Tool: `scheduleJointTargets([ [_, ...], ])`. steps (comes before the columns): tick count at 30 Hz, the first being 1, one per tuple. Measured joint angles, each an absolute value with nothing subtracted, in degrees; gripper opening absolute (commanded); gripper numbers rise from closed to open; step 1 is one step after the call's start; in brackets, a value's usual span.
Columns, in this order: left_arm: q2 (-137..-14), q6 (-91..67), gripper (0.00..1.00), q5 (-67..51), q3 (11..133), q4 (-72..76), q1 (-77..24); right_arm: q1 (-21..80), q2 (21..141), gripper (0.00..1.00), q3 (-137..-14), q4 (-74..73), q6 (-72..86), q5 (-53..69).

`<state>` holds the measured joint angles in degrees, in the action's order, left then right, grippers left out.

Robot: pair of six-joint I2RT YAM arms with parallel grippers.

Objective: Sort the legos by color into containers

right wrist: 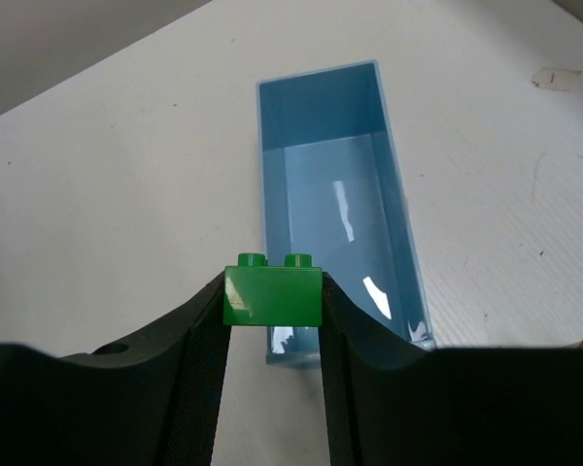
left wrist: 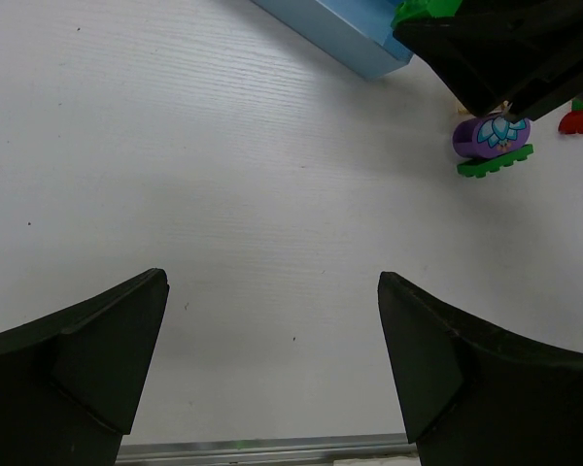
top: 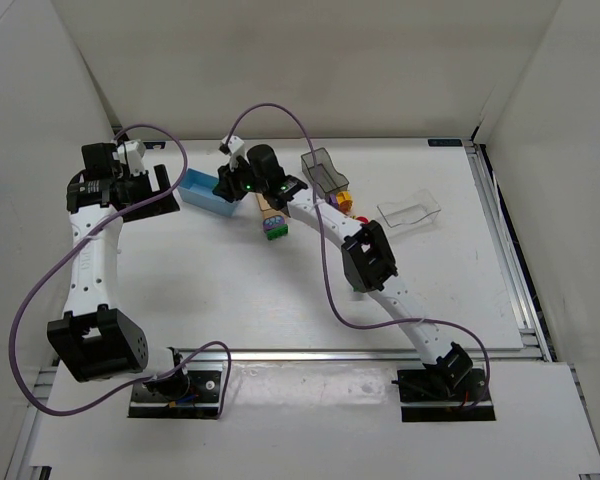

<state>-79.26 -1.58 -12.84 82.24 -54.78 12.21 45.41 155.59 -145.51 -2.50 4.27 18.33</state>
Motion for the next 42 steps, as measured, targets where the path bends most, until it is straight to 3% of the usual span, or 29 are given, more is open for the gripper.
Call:
scheduleJointTargets([
  [9, -79.3, -1.6, 1.0, -12.7, 82.9, -54.8, 12.2, 45.4, 158.4, 0.19, -147.8, 0.6, 3.2, 15.4],
  [15, -79.5, -1.6, 0.99, -12.7, 83.3, -54.8, 12.2, 45.3, 158.9, 0.07, -147.8, 1.2, 2.6, 14.5],
  [19, -80.4, -1.6, 0.99, -13.2, 83.3, -54.8, 12.2, 44.4, 157.2, 0.05, -145.3, 1.9, 2.6, 14.9],
  [25, -83.5, -1.6, 0.99, -14.2, 84.2, -54.7, 10.9, 37.8, 138.6, 0.03, -125.5, -1.4, 2.2, 18.8],
  [34, -88.0, -1.2, 0.99, -14.2, 90.2, -51.3, 2.9, 15.9, 100.9, 0.01, -105.7, -16.6, -8.1, 26.0],
  [38, -90.7, -0.8, 0.99, -13.5, 93.2, -50.7, -2.1, 12.1, 93.5, 0.01, -94.3, -21.0, -11.9, 27.7],
  [42, -93.9, -0.2, 0.99, -12.6, 95.2, -50.5, -5.6, 8.5, 93.8, 0.01, -86.5, -27.6, -13.5, 27.8],
])
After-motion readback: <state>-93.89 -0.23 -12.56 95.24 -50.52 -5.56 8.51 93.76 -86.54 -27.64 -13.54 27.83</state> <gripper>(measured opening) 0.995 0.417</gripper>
